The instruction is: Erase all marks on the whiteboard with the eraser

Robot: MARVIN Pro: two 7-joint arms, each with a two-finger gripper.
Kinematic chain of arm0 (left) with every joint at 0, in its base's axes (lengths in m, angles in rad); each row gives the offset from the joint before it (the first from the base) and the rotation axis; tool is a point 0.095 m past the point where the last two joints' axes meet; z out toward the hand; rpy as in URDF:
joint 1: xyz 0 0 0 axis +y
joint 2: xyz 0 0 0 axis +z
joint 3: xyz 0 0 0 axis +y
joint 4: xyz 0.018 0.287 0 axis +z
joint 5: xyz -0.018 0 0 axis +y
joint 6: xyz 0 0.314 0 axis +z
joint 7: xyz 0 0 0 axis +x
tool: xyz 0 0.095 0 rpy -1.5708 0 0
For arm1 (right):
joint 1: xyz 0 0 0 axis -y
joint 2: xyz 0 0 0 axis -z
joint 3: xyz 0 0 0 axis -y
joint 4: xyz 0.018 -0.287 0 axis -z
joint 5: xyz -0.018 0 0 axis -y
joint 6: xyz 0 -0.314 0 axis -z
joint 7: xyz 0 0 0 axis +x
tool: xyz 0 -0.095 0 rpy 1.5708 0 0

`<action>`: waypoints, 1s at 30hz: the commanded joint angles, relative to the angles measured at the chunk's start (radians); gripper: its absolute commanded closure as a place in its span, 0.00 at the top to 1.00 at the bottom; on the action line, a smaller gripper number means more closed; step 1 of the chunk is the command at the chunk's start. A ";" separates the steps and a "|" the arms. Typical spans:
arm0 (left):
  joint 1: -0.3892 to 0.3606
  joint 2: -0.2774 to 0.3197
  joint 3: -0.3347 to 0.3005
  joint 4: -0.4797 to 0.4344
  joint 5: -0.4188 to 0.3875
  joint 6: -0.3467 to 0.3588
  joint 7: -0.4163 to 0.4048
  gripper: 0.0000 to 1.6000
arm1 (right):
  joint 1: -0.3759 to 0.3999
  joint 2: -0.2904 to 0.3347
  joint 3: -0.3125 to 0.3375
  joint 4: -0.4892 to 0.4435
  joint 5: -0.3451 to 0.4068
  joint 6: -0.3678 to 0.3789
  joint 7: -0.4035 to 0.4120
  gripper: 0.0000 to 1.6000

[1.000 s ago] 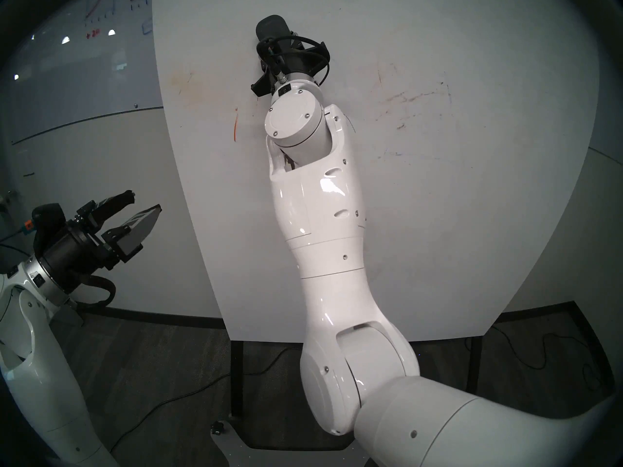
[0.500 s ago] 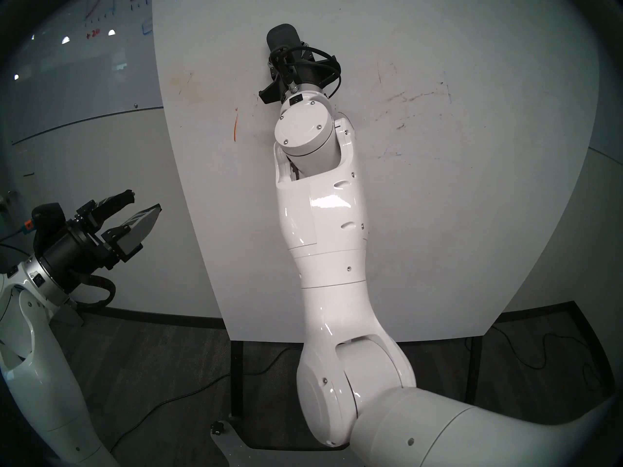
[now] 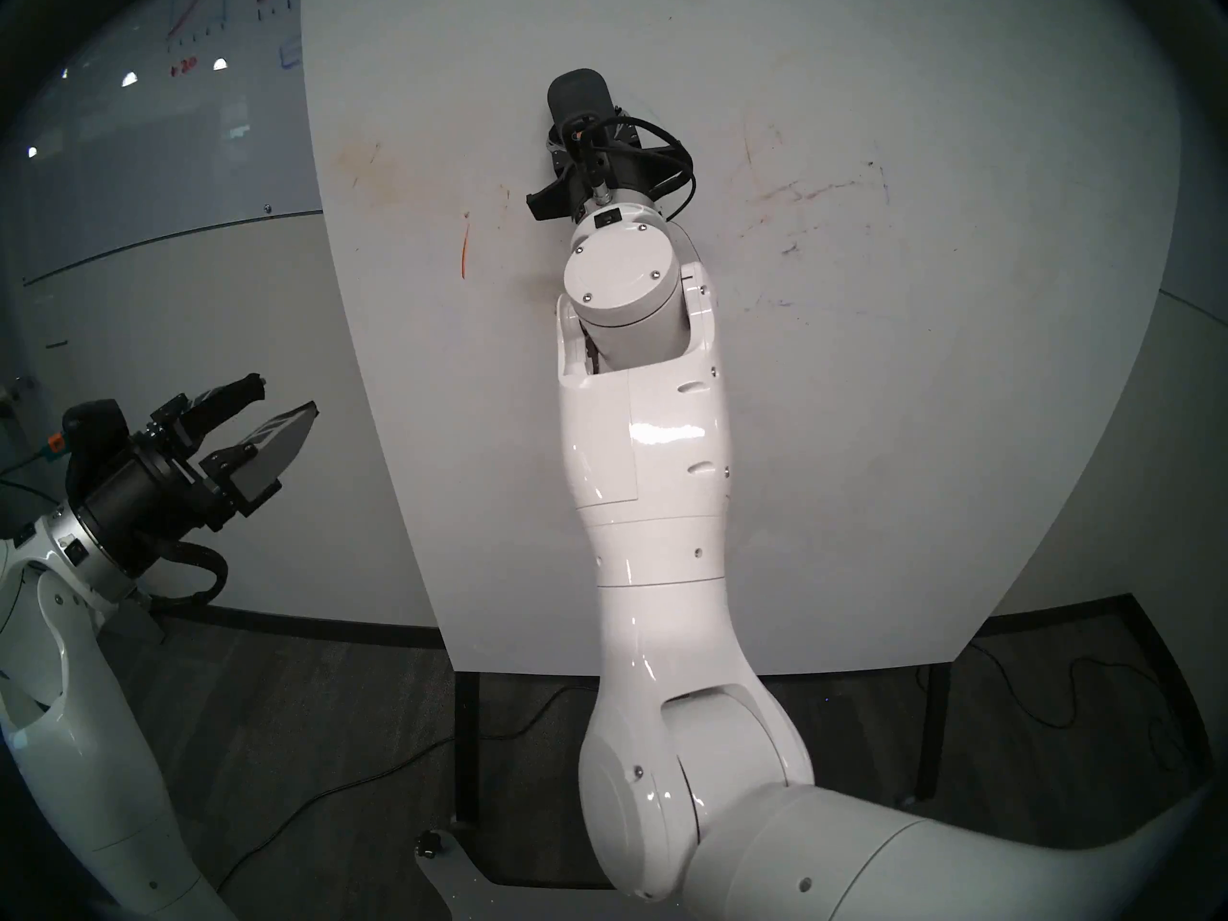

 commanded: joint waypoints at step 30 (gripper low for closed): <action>0.001 0.002 0.001 -0.016 -0.001 0.001 -0.002 1.00 | -0.221 0.127 0.088 -0.116 0.155 0.140 0.030 0.00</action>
